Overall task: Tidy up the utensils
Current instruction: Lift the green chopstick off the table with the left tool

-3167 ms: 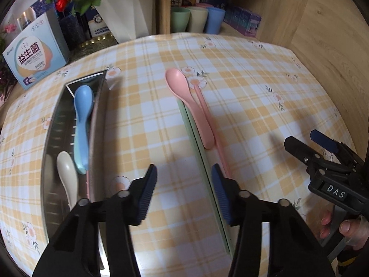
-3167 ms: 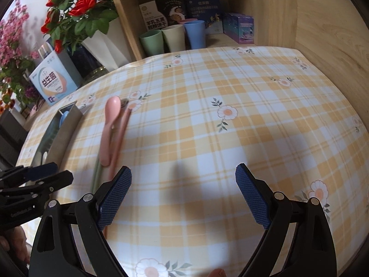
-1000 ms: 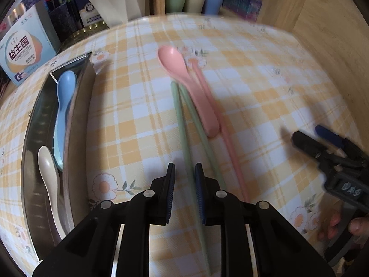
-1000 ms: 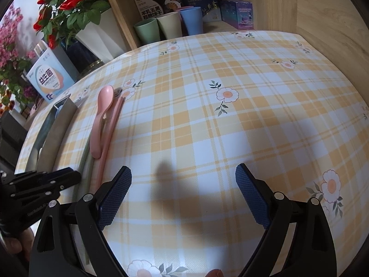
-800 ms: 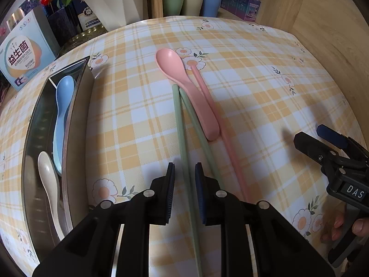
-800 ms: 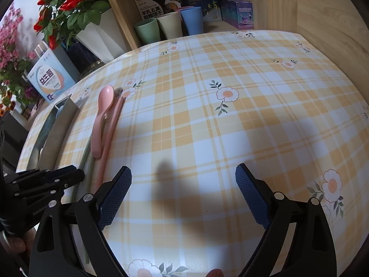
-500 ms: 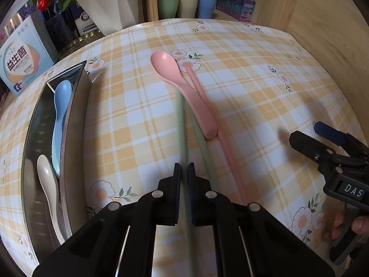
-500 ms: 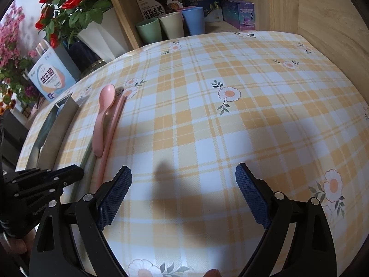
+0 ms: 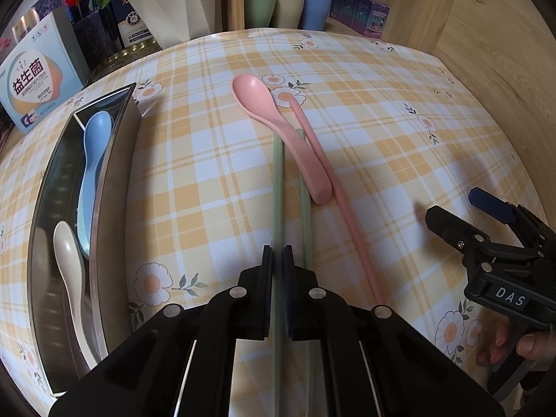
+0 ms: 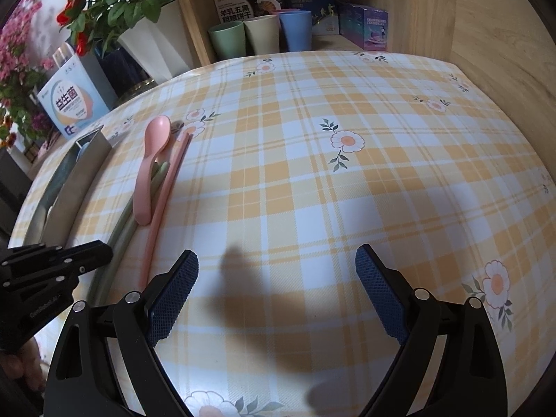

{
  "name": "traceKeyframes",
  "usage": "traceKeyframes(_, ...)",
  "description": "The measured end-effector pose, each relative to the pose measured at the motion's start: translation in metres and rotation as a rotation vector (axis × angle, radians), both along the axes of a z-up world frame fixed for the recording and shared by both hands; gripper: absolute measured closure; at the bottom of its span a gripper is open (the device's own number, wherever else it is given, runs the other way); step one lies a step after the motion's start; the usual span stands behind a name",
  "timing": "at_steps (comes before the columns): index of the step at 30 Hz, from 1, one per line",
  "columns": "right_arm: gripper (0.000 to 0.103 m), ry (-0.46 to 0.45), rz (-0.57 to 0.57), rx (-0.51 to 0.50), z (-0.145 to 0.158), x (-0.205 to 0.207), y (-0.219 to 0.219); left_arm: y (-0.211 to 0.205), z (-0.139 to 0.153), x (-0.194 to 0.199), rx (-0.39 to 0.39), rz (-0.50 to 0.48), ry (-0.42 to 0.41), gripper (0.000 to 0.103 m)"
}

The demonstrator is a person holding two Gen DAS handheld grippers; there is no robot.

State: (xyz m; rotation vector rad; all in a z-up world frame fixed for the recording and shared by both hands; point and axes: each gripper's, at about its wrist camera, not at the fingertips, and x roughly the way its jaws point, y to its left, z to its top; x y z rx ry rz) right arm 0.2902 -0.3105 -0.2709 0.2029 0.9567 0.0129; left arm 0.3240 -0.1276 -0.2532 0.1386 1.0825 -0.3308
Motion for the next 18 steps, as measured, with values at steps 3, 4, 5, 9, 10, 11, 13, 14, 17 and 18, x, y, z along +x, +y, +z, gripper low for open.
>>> traceKeyframes(3,0.014,-0.005,0.001,0.003,0.000,-0.001,-0.001,0.004,0.003,-0.002,-0.012,0.011,-0.009,0.097)
traceKeyframes(4,0.014,-0.006,0.002,0.005,0.000,-0.002,-0.001,0.006,0.005,-0.004,-0.017,0.015,-0.014,0.097)
traceKeyframes(5,0.014,-0.008,0.002,0.007,0.000,-0.002,-0.001,0.008,0.007,-0.005,-0.024,0.017,-0.018,0.097)
traceKeyframes(9,0.014,-0.009,0.002,0.006,0.000,-0.002,-0.001,0.014,0.017,-0.012,-0.051,0.021,-0.042,0.097)
traceKeyframes(10,0.014,-0.009,0.002,0.004,0.000,-0.002,-0.001,0.017,0.021,-0.014,-0.063,0.024,-0.047,0.097)
traceKeyframes(11,0.014,-0.009,0.002,0.003,0.000,-0.002,0.000,0.020,0.023,-0.016,-0.075,0.028,-0.052,0.097)
traceKeyframes(13,0.014,-0.007,0.002,0.000,0.000,-0.002,0.000,0.026,0.029,-0.019,-0.094,0.037,-0.063,0.097)
traceKeyframes(14,0.014,-0.007,0.003,-0.003,0.000,-0.002,0.001,0.028,0.031,-0.020,-0.100,0.040,-0.068,0.097)
traceKeyframes(17,0.014,-0.005,0.004,-0.003,0.000,-0.001,0.001,0.036,0.039,-0.025,-0.125,0.047,-0.087,0.097)
traceKeyframes(18,0.014,-0.003,0.004,-0.002,0.000,-0.001,0.000,0.039,0.041,-0.026,-0.138,0.049,-0.089,0.097)
